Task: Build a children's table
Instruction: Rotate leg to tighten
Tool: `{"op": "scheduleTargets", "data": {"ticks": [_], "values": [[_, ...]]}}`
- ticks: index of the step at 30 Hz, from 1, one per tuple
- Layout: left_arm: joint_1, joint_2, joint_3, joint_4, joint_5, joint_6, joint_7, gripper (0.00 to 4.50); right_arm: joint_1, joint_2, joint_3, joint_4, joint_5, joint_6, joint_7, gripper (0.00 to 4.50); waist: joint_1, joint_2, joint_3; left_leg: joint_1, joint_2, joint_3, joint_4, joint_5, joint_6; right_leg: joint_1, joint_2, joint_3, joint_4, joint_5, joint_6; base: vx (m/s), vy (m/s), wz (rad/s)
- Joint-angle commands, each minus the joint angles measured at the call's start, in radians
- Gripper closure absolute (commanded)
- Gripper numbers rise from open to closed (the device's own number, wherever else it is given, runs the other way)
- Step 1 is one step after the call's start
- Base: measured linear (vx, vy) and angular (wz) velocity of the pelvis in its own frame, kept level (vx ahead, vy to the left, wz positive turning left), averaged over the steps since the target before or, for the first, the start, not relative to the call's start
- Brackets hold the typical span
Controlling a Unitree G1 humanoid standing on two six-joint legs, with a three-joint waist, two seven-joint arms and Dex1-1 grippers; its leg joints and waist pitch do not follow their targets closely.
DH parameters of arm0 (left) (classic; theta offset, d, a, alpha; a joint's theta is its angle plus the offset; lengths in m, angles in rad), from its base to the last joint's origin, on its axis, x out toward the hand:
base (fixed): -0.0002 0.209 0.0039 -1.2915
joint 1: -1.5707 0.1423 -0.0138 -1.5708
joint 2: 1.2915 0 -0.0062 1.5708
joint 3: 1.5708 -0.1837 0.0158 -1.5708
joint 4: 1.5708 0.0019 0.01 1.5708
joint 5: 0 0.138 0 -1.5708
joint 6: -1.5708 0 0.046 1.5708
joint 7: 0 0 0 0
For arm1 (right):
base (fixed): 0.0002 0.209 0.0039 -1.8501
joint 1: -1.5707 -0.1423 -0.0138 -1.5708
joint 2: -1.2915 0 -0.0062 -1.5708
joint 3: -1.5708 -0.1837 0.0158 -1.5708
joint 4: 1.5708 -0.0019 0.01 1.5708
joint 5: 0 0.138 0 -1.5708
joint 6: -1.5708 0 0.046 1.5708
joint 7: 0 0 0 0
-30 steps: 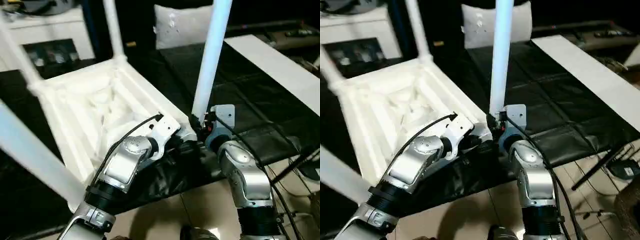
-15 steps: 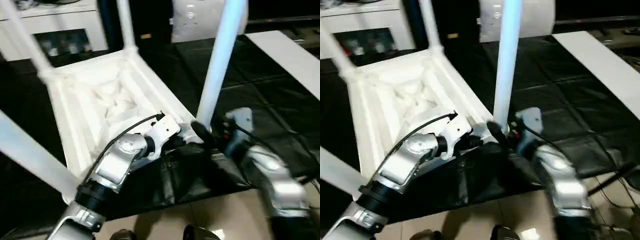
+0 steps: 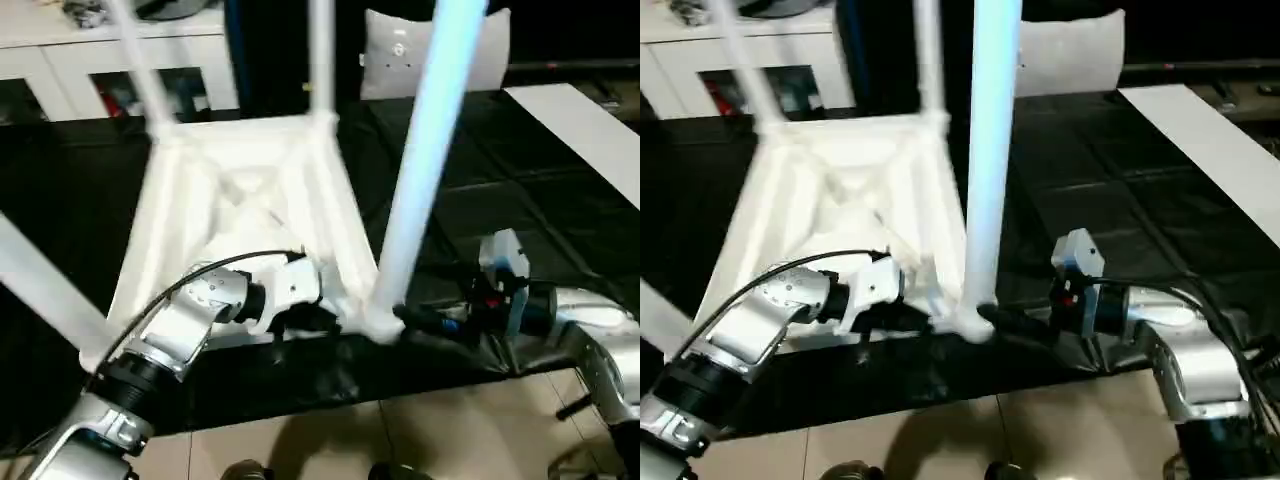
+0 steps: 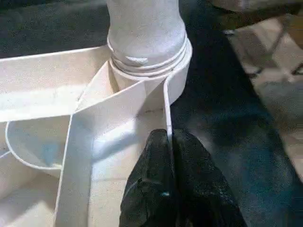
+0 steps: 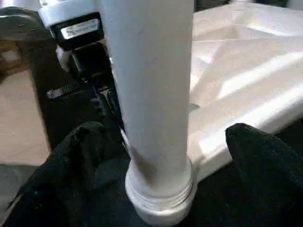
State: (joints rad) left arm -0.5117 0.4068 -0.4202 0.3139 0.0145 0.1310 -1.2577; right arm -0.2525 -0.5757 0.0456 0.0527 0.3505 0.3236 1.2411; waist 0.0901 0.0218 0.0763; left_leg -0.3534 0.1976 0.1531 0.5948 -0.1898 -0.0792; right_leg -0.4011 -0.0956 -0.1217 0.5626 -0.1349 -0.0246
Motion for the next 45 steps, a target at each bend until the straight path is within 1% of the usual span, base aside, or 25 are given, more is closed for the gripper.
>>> {"op": "scheduleTargets", "data": {"ticks": [1,5,6,8,9,10,11,13,16,18,21,26,28,31,33,35,36,37,39,40,41,42,43,44,45], "values": [[-0.028,0.003,-0.055,0.005,0.003,-0.046,-0.081,4.5,-0.031,-0.026,0.032,0.031,-0.015,-0.041,0.072,0.32,-0.004,-0.012,-0.076,0.008,0.03,0.002,-0.073,-0.253,0.075,0.048,-0.058,0.041,-0.083,-0.512,-0.095,0.0,0.0,0.0],[-0.041,0.007,-0.067,0.022,0.003,-0.079,-0.123,4.5,-0.065,-0.026,0.051,0.068,-0.012,-0.046,0.113,0.45,0.003,-0.02,-0.083,0.008,0.033,0.004,-0.074,-0.244,0.07,0.052,-0.058,0.048,-0.07,-0.441,-0.133,0.0,0.0,0.0],[-0.046,0.008,-0.075,0.028,0.002,-0.095,-0.142,4.5,-0.082,-0.028,0.072,0.085,-0.012,-0.046,0.146,0.76,0.003,-0.021,-0.086,0.004,0.033,0.003,-0.073,-0.232,0.07,0.056,-0.059,0.048,-0.064,-0.418,-0.144,0.0,0.0,0.0],[-0.05,0.006,-0.079,0.03,0.0,-0.1,-0.152,4.5,-0.09,-0.03,0.088,0.09,-0.012,-0.042,0.172,0.82,0.008,-0.023,-0.088,0.004,0.035,0.005,-0.071,-0.211,0.074,0.055,-0.059,0.051,-0.058,-0.382,-0.158,0.0,0.0,0.0],[-0.051,0.006,-0.08,0.031,0.0,-0.101,-0.155,4.5,-0.093,-0.028,0.092,0.092,-0.012,-0.041,0.179,0.85,0.009,-0.023,-0.087,0.003,0.035,0.006,-0.071,-0.206,0.076,0.055,-0.059,0.052,-0.057,-0.377,-0.161,0.0,0.0,0.0],[-0.051,0.006,-0.08,0.031,0.0,-0.101,-0.155,4.5,-0.093,-0.028,0.092,0.092,-0.012,-0.041,0.179,1.09,0.014,-0.023,-0.088,0.006,0.036,0.009,-0.07,-0.204,0.077,0.053,-0.059,0.054,-0.057,-0.373,-0.167,0.0,0.0,0.0],[-0.052,0.006,-0.081,0.031,0.0,-0.102,-0.157,4.5,-0.095,-0.027,0.096,0.094,-0.01,-0.038,0.187,1.09,0.018,-0.026,-0.088,0.004,0.035,0.01,-0.068,-0.194,0.075,0.054,-0.06,0.055,-0.053,-0.37,-0.169,0.0,0.0,0.0],[-0.058,0.007,-0.085,0.04,-0.003,-0.111,-0.166,4.5,-0.113,-0.031,0.119,0.121,-0.005,-0.039,0.218,1.37,0.022,-0.028,-0.088,0.003,0.033,0.012,-0.066,-0.188,0.075,0.052,-0.058,0.057,-0.05,-0.368,-0.176,0.0,0.0,0.0],[-0.059,0.008,-0.084,0.043,-0.004,-0.115,-0.173,4.5,-0.124,-0.024,0.124,0.137,0.001,-0.039,0.233,1.47,0.028,-0.025,-0.089,0.002,0.035,0.012,-0.066,-0.184,0.069,0.055,-0.059,0.057,-0.049,-0.377,-0.172,0.0,0.0,0.0],[-0.06,0.008,-0.082,0.05,-0.004,-0.121,-0.179,4.5,-0.134,-0.019,0.129,0.148,0.005,-0.036,0.245,1.61,0.028,-0.026,-0.088,0.002,0.035,0.013,-0.066,-0.188,0.066,0.056,-0.058,0.056,-0.049,-0.38,-0.167,0.0,0.0,0.0],[-0.062,0.009,-0.082,0.054,-0.005,-0.124,-0.186,4.5,-0.141,-0.016,0.137,0.148,0.017,-0.015,0.266,2.0,0.026,-0.026,-0.089,0.003,0.036,0.013,-0.067,-0.195,0.063,0.056,-0.056,0.055,-0.049,-0.386,-0.164,0.0,0.0,0.0],[-0.062,0.011,-0.079,0.059,-0.013,-0.117,-0.187,4.5,-0.133,-0.013,0.137,0.132,0.049,0.022,0.28,2.39,0.028,-0.024,-0.088,0.004,0.036,0.014,-0.067,-0.192,0.061,0.055,-0.056,0.057,-0.048,-0.38,-0.167,0.0,0.0,0.0],[-0.058,0.004,-0.055,0.056,-0.024,-0.073,-0.153,4.5,-0.102,-0.008,0.117,0.091,0.083,0.058,0.261,2.48,0.029,-0.021,-0.087,0.005,0.036,0.015,-0.068,-0.194,0.06,0.054,-0.056,0.057,-0.049,-0.381,-0.167,0.0,0.0,0.0],[-0.055,-0.007,-0.031,0.048,-0.034,-0.032,-0.115,4.5,-0.083,0.005,0.095,0.067,0.103,0.075,0.227,2.52,0.031,-0.023,-0.086,0.005,0.036,0.015,-0.068,-0.196,0.056,0.054,-0.057,0.057,-0.051,-0.391,-0.163,0.0,0.0,0.0],[-0.047,-0.02,-0.008,0.031,-0.044,0.016,-0.072,4.5,-0.06,0.023,0.072,0.041,0.118,0.087,0.182,2.53,0.029,-0.023,-0.084,0.007,0.034,0.016,-0.068,-0.214,0.051,0.052,-0.056,0.055,-0.058,-0.434,-0.147,0.0,0.0,0.0],[-0.016,-0.029,0.015,-0.026,-0.048,0.084,-0.009,4.5,-0.008,0.064,0.042,-0.021,0.125,0.123,0.063,2.53,0.027,-0.021,-0.081,0.009,0.035,0.013,-0.071,-0.224,0.043,0.05,-0.057,0.054,-0.062,-0.464,-0.133,0.0,0.0,0.0],[-0.016,-0.029,0.015,-0.026,-0.048,0.084,-0.009,4.5,-0.008,0.064,0.042,-0.021,0.125,0.123,0.063,2.53,0.027,-0.022,-0.08,0.009,0.036,0.012,-0.072,-0.232,0.038,0.05,-0.057,0.055,-0.063,-0.474,-0.126,0.0,0.0,0.0],[-0.005,-0.031,0.02,-0.048,-0.047,0.106,0.011,4.5,0.01,0.079,0.035,-0.045,0.124,0.137,0.019,2.54,0.019,-0.023,-0.078,0.007,0.03,0.011,-0.074,-0.248,0.032,0.052,-0.055,0.049,-0.069,-0.514,-0.107,0.0,0.0,0.0],[0.019,-0.055,0.037,-0.103,-0.045,0.177,0.075,4.5,0.048,0.13,0.032,-0.097,0.084,0.152,-0.111,2.54,0.013,-0.023,-0.077,0.007,0.028,0.01,-0.073,-0.255,0.03,0.049,-0.054,0.047,-0.076,-0.547,-0.082,0.0,0.0,0.0],[0.019,-0.055,0.037,-0.103,-0.045,0.177,0.075,4.5,0.048,0.13,0.032,-0.097,0.084,0.152,-0.111,2.54,0.005,-0.02,-0.073,0.004,0.026,0.008,-0.074,-0.271,0.024,0.048,-0.053,0.042,-0.08,-0.572,-0.07,0.0,0.0,0.0],[0.031,-0.09,0.047,-0.137,-0.043,0.234,0.134,4.5,0.063,0.189,0.03,-0.118,0.047,0.164,-0.225,2.54,-0.011,-0.021,-0.068,0.003,0.021,0.007,-0.072,-0.297,0.013,0.046,-0.05,0.034,-0.089,-0.625,-0.044,0.0,0.0,0.0],[0.032,-0.101,0.049,-0.141,-0.041,0.245,0.15,4.5,0.063,0.207,0.028,-0.119,0.037,0.17,-0.257,2.54,-0.017,-0.023,-0.067,-0.001,0.015,0.005,-0.07,-0.302,0.009,0.048,-0.049,0.026,-0.095,-0.656,-0.024,0.0,0.0,0.0],[0.033,-0.112,0.05,-0.145,-0.039,0.255,0.165,4.5,0.063,0.225,0.026,-0.12,0.027,0.175,-0.288,2.55,-0.03,-0.021,-0.068,-0.001,0.01,0.002,-0.065,-0.316,0.004,0.05,-0.051,0.016,-0.106,-0.696,0.007,0.0,0.0,0.0],[0.034,-0.155,0.052,-0.156,-0.032,0.294,0.221,4.5,0.062,0.286,0.029,-0.126,-0.011,0.182,-0.393,2.55,-0.048,-0.021,-0.064,-0.003,0.006,0.001,-0.06,-0.336,0.006,0.047,-0.047,0.003,-0.119,-0.723,0.033,0.0,0.0,0.0],[0.033,-0.167,0.053,-0.156,-0.029,0.301,0.236,4.5,0.06,0.299,0.03,-0.127,-0.021,0.186,-0.421,2.56,-0.054,-0.017,-0.065,0.002,0.006,0.0,-0.058,-0.341,0.004,0.046,-0.048,-0.002,-0.124,-0.725,0.039,0.0,0.0,0.0]]}}
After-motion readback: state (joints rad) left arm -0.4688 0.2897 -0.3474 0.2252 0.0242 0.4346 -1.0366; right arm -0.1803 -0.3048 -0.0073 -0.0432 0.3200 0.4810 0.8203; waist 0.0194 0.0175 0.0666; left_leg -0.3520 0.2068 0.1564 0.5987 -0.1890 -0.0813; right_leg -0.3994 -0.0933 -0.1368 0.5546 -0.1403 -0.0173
